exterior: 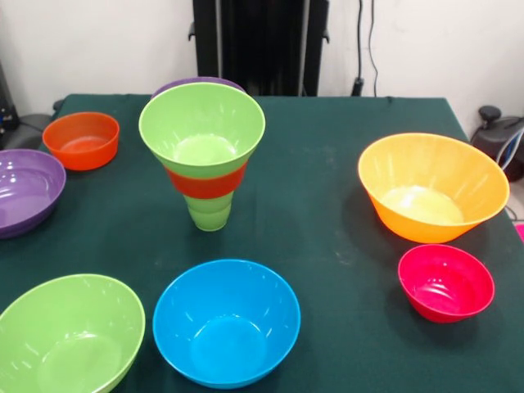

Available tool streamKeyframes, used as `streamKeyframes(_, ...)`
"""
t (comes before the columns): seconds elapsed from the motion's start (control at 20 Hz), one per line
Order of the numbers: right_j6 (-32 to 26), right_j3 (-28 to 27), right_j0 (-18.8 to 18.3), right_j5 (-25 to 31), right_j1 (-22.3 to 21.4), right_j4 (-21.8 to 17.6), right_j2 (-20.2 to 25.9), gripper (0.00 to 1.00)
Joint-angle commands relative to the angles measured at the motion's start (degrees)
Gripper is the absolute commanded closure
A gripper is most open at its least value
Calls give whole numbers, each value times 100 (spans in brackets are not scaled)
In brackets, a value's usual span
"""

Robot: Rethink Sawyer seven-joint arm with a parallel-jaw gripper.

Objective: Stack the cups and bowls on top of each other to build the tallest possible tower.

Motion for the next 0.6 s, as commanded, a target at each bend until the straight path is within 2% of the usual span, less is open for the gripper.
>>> streamKeyframes(0.05, -1680, 1557, -553, -148, -940, 9, 311, 0)
streamKeyframes(0.2, -1759, 1906, -887, -118, -1111, 104, 538, 0)
streamKeyframes(0.3, -1708, 2050, -1011, -179, -1072, 86, 646, 0)
streamKeyframes(0.6, -1373, 2140, -1115, -413, -838, -93, 815, 0)
